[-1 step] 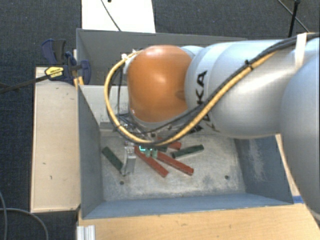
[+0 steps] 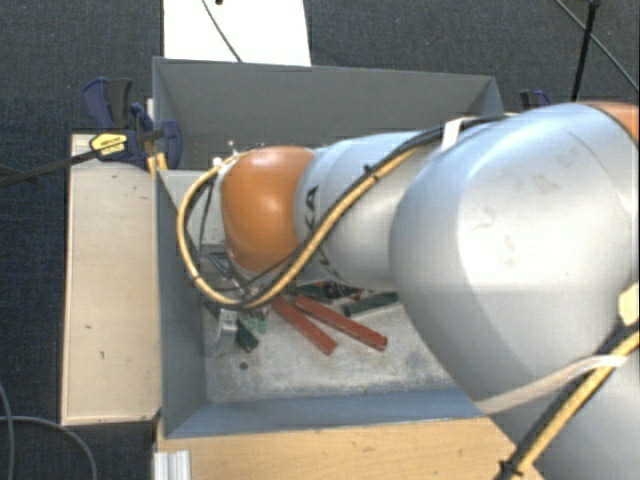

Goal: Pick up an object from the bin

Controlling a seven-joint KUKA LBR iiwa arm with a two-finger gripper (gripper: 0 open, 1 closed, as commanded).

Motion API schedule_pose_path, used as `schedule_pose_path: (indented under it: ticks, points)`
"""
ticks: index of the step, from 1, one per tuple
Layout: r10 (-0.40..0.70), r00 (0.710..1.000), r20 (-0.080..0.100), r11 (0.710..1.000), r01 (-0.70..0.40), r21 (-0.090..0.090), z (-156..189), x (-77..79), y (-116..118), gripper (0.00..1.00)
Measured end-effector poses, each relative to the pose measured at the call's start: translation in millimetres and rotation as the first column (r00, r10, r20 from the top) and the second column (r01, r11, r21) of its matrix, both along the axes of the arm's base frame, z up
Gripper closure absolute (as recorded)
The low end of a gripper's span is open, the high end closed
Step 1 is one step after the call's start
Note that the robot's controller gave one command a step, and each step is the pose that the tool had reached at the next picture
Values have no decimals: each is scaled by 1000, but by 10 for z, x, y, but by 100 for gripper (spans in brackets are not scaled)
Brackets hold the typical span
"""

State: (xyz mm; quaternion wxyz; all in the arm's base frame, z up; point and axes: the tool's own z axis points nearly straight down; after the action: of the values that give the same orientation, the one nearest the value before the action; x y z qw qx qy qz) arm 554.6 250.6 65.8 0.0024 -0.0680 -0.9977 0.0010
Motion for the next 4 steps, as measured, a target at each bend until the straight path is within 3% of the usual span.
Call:
schedule_pose_path:
  ticks: [1,2,3,4]
  points:
    - [-14,1000,10,1000,14,4,368,-8,-157,0]
    - [95,995,10,995,-95,4,431,11,-28,0]
    - [297,955,5,955,-297,2,38,69,-2,0]
    - [292,956,7,956,-292,3,47,76,0,0]
